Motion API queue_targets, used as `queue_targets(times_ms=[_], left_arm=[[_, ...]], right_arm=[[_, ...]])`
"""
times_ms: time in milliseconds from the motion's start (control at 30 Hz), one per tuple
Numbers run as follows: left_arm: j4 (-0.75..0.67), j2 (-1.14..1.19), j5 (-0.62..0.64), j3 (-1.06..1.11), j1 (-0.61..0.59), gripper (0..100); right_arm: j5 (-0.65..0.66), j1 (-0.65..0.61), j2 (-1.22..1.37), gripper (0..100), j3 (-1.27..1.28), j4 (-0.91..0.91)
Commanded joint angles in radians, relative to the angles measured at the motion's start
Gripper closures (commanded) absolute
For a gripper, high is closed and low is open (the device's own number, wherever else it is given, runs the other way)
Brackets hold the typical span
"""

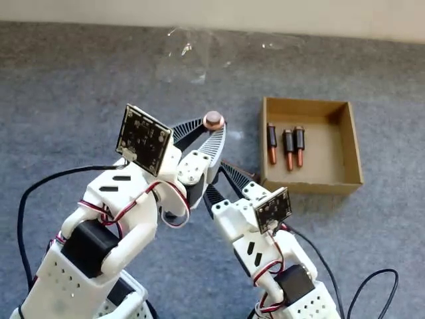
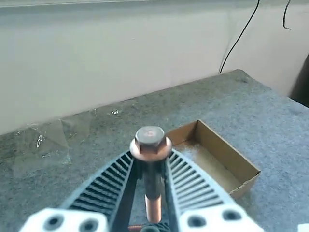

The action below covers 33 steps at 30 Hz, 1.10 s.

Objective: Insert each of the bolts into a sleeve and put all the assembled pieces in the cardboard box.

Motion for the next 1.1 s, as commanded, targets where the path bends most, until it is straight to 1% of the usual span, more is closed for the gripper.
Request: queue_targets(times_ms=[0, 200, 400, 600, 867, 1067], left_arm=[[-0.005, 0.004, 0.008, 0.018, 0.015, 99], [-0.005, -0.036, 0.011, 0.047, 0.015, 99], [-0.009, -0.099, 0.008, 0.134, 0.013, 99], [-0.064, -0.157, 0.008, 0.199, 0.013, 99], [-0.129, -0.165, 0.008, 0.266, 0.013, 99], [-0.135, -0.159, 0.008, 0.268, 0.015, 99]], right_arm=[[0.017, 0.016, -0.008, 99.3, 0.113, -0.001], [0.018, 0.018, -0.008, 99.3, 0.113, -0.001], [0.018, 0.018, -0.008, 99.3, 0.113, -0.001], [0.018, 0.018, -0.008, 99.3, 0.113, -0.001], [0.018, 0.019, -0.008, 99.3, 0.113, -0.001], [0.018, 0.019, -0.008, 99.3, 0.113, -0.001]])
